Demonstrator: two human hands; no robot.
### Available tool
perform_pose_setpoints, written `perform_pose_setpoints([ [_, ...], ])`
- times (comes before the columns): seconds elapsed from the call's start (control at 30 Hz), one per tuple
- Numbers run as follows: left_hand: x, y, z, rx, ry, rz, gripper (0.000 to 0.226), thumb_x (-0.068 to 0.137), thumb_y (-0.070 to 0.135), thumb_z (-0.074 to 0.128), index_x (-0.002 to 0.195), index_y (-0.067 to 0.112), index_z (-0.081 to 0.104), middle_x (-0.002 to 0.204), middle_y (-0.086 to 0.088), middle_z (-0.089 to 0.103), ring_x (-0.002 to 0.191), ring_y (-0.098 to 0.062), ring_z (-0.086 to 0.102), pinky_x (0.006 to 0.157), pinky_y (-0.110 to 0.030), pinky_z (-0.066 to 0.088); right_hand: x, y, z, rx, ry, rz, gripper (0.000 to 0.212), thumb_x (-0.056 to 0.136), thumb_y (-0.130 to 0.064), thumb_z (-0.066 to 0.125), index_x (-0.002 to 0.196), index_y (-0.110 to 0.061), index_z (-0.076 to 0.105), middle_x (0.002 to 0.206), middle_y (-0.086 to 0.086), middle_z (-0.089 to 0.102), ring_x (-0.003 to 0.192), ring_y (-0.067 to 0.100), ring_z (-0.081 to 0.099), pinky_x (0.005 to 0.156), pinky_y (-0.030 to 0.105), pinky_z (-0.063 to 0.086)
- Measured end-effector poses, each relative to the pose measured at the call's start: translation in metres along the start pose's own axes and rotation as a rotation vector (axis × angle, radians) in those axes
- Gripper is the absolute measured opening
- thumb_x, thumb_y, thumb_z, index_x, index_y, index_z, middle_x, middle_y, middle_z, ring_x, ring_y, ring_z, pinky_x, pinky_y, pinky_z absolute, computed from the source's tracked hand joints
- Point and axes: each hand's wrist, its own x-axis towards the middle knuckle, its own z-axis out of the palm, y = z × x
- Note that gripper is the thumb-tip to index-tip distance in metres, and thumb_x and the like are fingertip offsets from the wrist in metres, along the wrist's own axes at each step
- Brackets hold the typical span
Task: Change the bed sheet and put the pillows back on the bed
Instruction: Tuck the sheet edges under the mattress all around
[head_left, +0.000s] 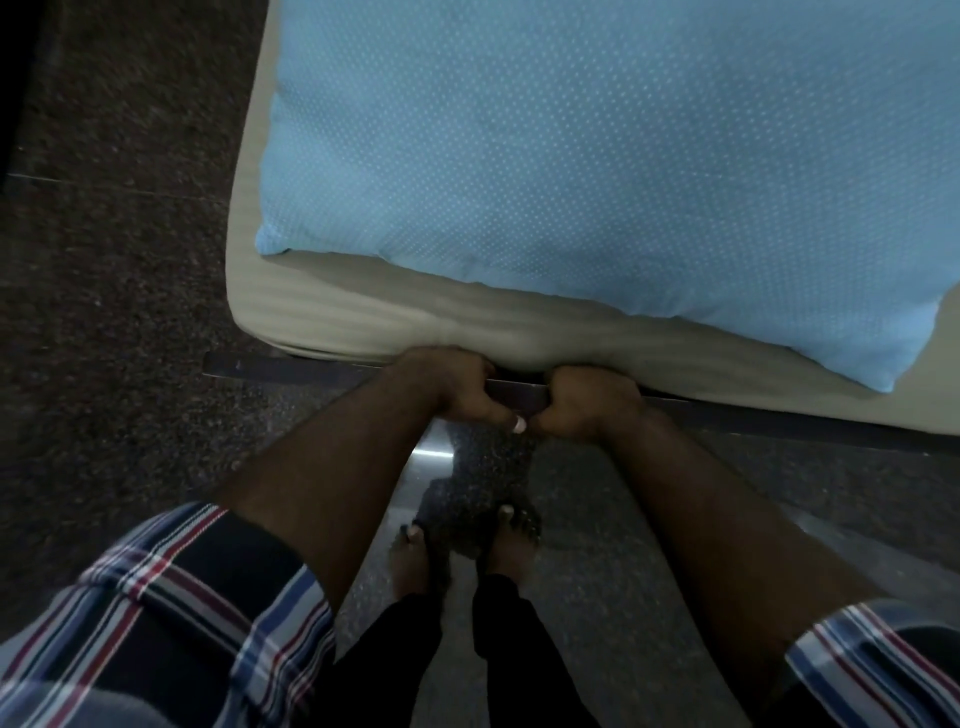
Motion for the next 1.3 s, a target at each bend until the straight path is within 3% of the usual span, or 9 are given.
perform_pose_setpoints([
  [0.2,-0.013,0.002,0.008,0.118,0.158,0.019,0.083,0.054,0.094,0.053,0.116,0.04,0.066,0.119,0.006,0.07,0.111,-0.019,0.064,0.096,-0.037,0.052,-0.029,0.0,0.024,-0.118,0.197,-0.003,0.056,0.086,-0.052,0.059,0.131,-0.019,0.053,0.129,0.011,0.061,0.117,0.034,0.058,0.098,0.043,0.046],
  [0.37,-0.036,-0.002,0.02,0.234,0.348,0.081,0.059,0.083,0.069,0.059,0.126,0.029,0.058,0.127,-0.004,0.066,0.118,-0.026,0.061,0.093,-0.036,0.047,-0.075,-0.034,0.048,0.044,0.455,-0.049,0.064,0.077,-0.021,0.061,0.139,-0.007,0.056,0.139,0.015,0.059,0.128,0.033,0.054,0.111,0.046,0.039],
  [0.43,-0.049,-0.012,0.025,0.258,0.379,0.158,0.054,0.088,0.052,0.06,0.133,0.024,0.051,0.133,-0.005,0.061,0.121,-0.027,0.057,0.094,-0.037,0.044,-0.076,-0.057,0.055,0.071,0.463,-0.098,0.064,0.076,-0.021,0.058,0.138,-0.009,0.057,0.142,0.011,0.057,0.133,0.028,0.052,0.113,0.044,0.035],
  [0.53,-0.086,-0.055,0.033,0.209,0.583,0.288,0.057,0.083,0.036,0.056,0.138,0.02,0.055,0.13,-0.004,0.065,0.115,-0.025,0.062,0.092,-0.034,0.046,-0.06,-0.097,0.047,0.143,0.419,-0.174,0.06,0.079,-0.018,0.06,0.139,-0.012,0.056,0.144,0.009,0.055,0.135,0.023,0.05,0.117,0.038,0.029],
  [0.6,-0.106,-0.099,0.033,0.23,0.685,0.239,0.06,0.081,0.034,0.05,0.139,0.017,0.056,0.131,-0.005,0.066,0.116,-0.025,0.062,0.096,-0.034,0.047,-0.042,-0.121,0.041,0.141,0.404,-0.232,0.059,0.078,-0.016,0.062,0.137,-0.012,0.058,0.141,0.008,0.059,0.131,0.023,0.053,0.116,0.037,0.03],
  [0.7,-0.122,-0.139,0.019,0.279,0.571,0.055,0.062,0.086,0.036,0.059,0.145,0.021,0.048,0.139,-0.002,0.06,0.126,-0.022,0.056,0.104,-0.038,0.041,-0.02,-0.151,0.037,0.052,0.336,-0.207,0.061,0.076,-0.02,0.062,0.136,-0.014,0.056,0.13,0.008,0.064,0.117,0.029,0.059,0.104,0.037,0.041],
  [0.8,-0.112,-0.131,-0.001,0.208,0.442,-0.006,0.048,0.085,0.047,0.06,0.13,0.028,0.057,0.129,0.001,0.065,0.119,-0.022,0.059,0.097,-0.036,0.046,-0.009,-0.17,0.036,-0.098,0.285,-0.111,0.047,0.081,-0.031,0.06,0.126,-0.017,0.057,0.121,0.005,0.066,0.11,0.028,0.061,0.096,0.036,0.04],
  [1.1,-0.077,-0.132,-0.032,0.16,0.069,-0.081,0.076,0.051,0.078,0.065,0.113,0.034,0.068,0.116,0.001,0.071,0.105,-0.023,0.067,0.089,-0.038,0.056,0.036,-0.198,0.016,-0.172,0.003,0.127,0.041,0.084,-0.056,0.057,0.115,-0.031,0.068,0.124,-0.007,0.068,0.12,0.018,0.06,0.112,0.049,0.019],
  [1.3,-0.063,-0.135,-0.029,0.172,0.076,-0.071,0.068,0.068,0.068,0.075,0.123,0.028,0.067,0.125,-0.002,0.069,0.112,-0.022,0.065,0.093,-0.035,0.053,0.049,-0.197,0.017,-0.086,-0.054,0.173,0.046,0.085,-0.06,0.056,0.118,-0.03,0.067,0.126,-0.005,0.066,0.123,0.019,0.057,0.114,0.056,0.009],
])
